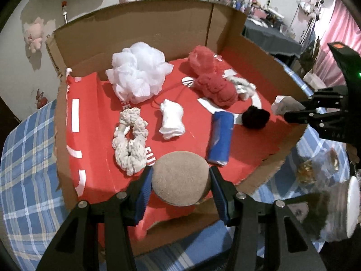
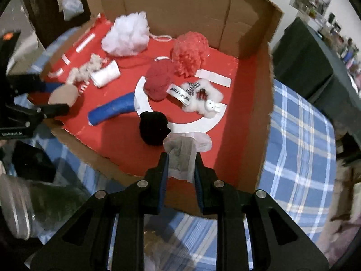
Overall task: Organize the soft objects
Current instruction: 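Lift the tan sponge and white tissue and carry them over the box, then open the left tool to drop the sponge while the right releases the tissue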
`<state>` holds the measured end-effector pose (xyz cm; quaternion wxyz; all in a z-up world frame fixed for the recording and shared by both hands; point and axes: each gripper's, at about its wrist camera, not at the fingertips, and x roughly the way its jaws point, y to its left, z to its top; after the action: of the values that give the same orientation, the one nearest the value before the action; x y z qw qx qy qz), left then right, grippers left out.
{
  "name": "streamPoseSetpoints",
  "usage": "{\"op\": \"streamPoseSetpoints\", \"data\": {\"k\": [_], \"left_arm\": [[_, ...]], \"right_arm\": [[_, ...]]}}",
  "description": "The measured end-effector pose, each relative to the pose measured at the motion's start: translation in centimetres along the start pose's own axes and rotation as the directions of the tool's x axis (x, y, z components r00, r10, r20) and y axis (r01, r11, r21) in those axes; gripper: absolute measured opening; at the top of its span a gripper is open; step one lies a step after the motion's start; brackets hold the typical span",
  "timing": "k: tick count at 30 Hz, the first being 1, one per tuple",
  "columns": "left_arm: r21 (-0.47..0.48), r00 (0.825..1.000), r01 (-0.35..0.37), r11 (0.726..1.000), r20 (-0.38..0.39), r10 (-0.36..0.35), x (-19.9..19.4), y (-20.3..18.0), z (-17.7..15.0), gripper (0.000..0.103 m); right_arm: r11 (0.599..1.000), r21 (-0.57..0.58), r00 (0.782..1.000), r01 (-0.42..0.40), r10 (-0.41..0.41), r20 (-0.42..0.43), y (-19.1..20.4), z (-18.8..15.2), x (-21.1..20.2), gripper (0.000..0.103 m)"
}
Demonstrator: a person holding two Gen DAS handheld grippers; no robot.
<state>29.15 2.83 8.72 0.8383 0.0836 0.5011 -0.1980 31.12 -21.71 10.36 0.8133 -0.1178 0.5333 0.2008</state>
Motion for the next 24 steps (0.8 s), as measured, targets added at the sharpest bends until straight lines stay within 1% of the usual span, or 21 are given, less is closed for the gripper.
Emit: {"op": "streamPoseSetpoints", "data": {"k": [1, 4, 6, 8, 11, 14, 16, 18, 21, 22, 23, 24], "left_arm": [[0.002, 1.0, -0.011, 1.0, -0.012, 0.011, 0.4, 0.1, 0.2, 0.053], [0.008, 0.999, -0.025, 1.0, -0.032, 0.025, 1.2, 0.1, 0.5, 0.053], [0.009, 0.999, -0.031, 0.999, -0.038, 0.032, 1.5, 0.2, 0.6, 0.053], [0.004, 0.999, -0.033, 0.999, -0.042, 0.034, 1.8, 0.2, 0.7, 0.053], [-0.003, 0.998, -0.037, 0.999, -0.048, 0.037, 2.1, 0.4, 0.7, 0.054], [-0.009, 0.998, -0.042, 0.999, -0.053, 0.042, 2.3, 0.5, 0.7, 0.054], [-0.009, 0.998, -0.046, 0.999, -0.048, 0.045, 2.1, 0.5, 0.7, 0.056], [-0.012, 0.998, -0.038, 0.999, -0.046, 0.038, 2.0, 0.5, 0.7, 0.057], [-0.013, 0.998, -0.047, 0.999, -0.044, 0.046, 2.0, 0.4, 0.7, 0.062], [-0.011, 0.998, -0.05, 0.999, -0.04, 0.05, 1.9, 0.4, 0.6, 0.067], [-0.011, 0.998, -0.049, 0.999, -0.033, 0.049, 1.8, 0.3, 0.6, 0.07], [-0.009, 0.999, -0.046, 0.999, -0.026, 0.046, 1.6, 0.3, 0.7, 0.071]], "right_arm": [[1.0, -0.019, 1.0, 0.022, -0.022, -0.011, 0.3, 0.3, 0.4, 0.02], [0.998, -0.044, 0.998, 0.054, -0.055, -0.035, 0.8, 0.5, 1.1, 0.02], [0.994, -0.06, 0.995, 0.086, -0.089, -0.046, 1.1, 0.7, 1.5, 0.02], [0.992, -0.077, 0.993, 0.099, -0.104, -0.061, 1.3, 0.7, 2.2, 0.02], [0.985, -0.099, 0.986, 0.139, -0.147, -0.073, 1.5, 0.8, 3.2, 0.021], [0.98, -0.124, 0.983, 0.158, -0.167, -0.072, 1.7, 0.7, 3.5, 0.023], [0.983, -0.12, 0.985, 0.141, -0.151, -0.081, 1.7, 0.7, 3.6, 0.024], [0.981, -0.124, 0.984, 0.149, -0.159, -0.076, 1.8, 0.6, 3.5, 0.025], [0.979, -0.134, 0.984, 0.152, -0.163, -0.075, 2.0, 0.5, 3.5, 0.025], [0.979, -0.132, 0.983, 0.155, -0.166, -0.074, 2.0, 0.5, 3.4, 0.025], [0.979, -0.133, 0.983, 0.157, -0.168, -0.075, 2.1, 0.5, 3.3, 0.025], [0.978, -0.137, 0.983, 0.158, -0.169, -0.075, 2.2, 0.4, 3.2, 0.025]]}}
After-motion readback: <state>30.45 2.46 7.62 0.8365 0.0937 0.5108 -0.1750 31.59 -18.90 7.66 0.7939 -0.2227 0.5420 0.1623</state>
